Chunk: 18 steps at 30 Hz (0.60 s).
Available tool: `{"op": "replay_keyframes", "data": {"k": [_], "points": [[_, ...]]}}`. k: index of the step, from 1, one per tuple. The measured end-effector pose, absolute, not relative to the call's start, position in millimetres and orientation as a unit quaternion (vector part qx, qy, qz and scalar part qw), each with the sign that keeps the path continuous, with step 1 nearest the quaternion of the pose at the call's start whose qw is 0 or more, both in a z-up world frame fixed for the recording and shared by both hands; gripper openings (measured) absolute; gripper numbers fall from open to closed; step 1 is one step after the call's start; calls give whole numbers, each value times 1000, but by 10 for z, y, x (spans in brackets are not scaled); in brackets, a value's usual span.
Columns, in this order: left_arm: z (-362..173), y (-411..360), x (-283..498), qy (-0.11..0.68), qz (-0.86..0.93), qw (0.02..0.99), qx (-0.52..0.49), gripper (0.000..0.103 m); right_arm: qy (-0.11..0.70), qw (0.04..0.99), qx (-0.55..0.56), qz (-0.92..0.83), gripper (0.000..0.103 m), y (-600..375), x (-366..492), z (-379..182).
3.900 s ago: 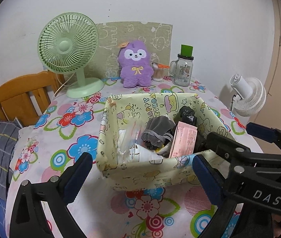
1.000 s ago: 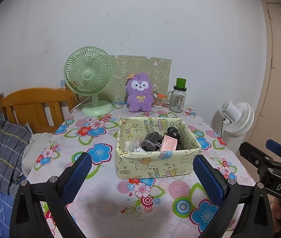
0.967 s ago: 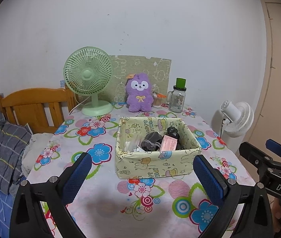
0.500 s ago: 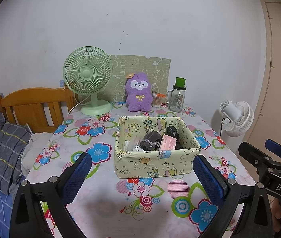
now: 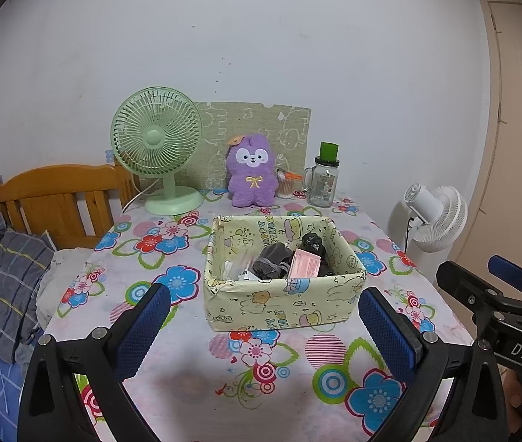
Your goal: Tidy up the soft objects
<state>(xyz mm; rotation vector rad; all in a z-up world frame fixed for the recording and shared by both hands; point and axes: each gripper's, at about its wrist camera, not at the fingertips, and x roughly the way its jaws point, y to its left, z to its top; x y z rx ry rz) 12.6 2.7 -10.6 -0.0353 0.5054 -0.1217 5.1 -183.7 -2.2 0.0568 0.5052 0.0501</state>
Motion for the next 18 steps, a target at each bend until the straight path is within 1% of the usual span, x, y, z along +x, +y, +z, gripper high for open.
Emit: {"op": "replay_keyframes", "data": {"k": [18], "points": [[-83,12,116,251,-51,967,-16,103,250,967,31,32,101,-1857,56,-16]]}}
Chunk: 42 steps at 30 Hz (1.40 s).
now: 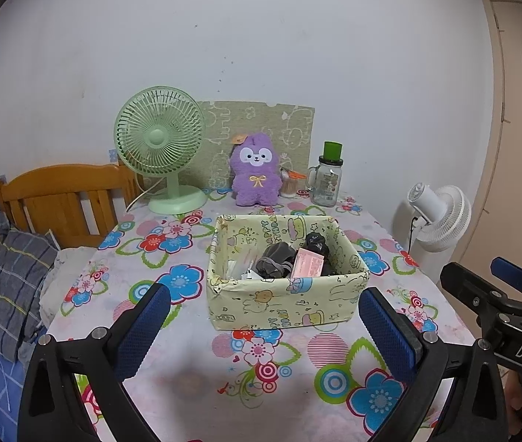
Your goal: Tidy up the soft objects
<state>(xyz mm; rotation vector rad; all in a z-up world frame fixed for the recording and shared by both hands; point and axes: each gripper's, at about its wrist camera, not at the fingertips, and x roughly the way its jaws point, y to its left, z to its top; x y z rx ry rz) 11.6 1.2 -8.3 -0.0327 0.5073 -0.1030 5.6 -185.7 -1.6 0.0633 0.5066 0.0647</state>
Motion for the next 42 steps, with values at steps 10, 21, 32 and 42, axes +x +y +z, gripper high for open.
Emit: {"op": "replay_keyframes", "data": {"k": [10,21,32,42], "points": [[-73,8,99,249,-52,967,-15,103,251,967,34,30,102,-1869,13,-2],[-50,13,65,245,-50,968,-11,103,251,967,34,31,102,-1870,10,-1],[-52,10,66,245,-51,968,-8,103,253,966,35,31,102,-1870,2,19],[-52,11,69,245,-52,968,-8,103,253,966,35,31,102,-1875,4,22]]}}
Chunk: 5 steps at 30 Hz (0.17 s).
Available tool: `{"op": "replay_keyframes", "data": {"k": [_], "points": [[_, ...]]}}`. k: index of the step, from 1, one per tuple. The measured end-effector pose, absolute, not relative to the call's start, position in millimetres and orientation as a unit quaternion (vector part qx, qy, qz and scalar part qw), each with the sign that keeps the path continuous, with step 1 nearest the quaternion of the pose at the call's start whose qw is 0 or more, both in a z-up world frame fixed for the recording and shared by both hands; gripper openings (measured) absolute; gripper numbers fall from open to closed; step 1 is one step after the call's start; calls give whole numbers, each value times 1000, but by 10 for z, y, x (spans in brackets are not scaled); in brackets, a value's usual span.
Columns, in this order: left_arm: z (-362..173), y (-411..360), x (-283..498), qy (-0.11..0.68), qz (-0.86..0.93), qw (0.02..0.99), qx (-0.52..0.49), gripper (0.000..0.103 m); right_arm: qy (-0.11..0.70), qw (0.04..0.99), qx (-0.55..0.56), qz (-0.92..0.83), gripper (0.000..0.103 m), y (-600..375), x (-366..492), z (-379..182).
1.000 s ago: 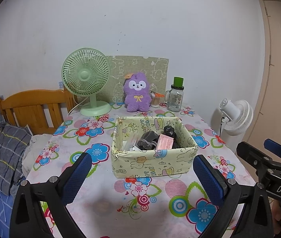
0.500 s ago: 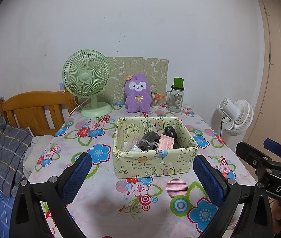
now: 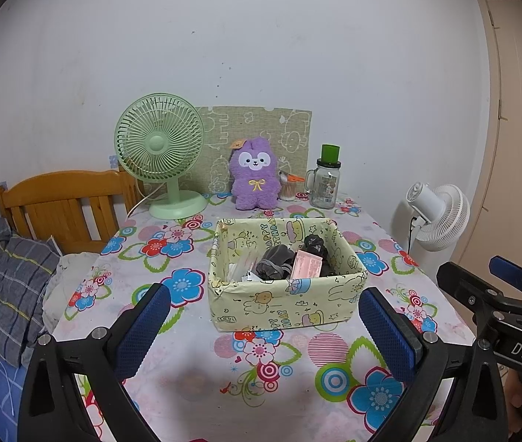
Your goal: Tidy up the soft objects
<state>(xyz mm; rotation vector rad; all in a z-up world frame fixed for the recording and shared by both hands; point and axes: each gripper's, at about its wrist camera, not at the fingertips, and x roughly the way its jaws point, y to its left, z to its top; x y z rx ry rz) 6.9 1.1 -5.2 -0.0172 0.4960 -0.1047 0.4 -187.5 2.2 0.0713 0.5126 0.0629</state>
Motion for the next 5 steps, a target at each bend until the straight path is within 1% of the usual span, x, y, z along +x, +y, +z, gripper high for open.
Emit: {"op": "replay_keyframes", "data": {"k": [5], "points": [[-53,9,68,245,-52,968,-8,103,253,966,35,31,102,-1875,5,21]]}}
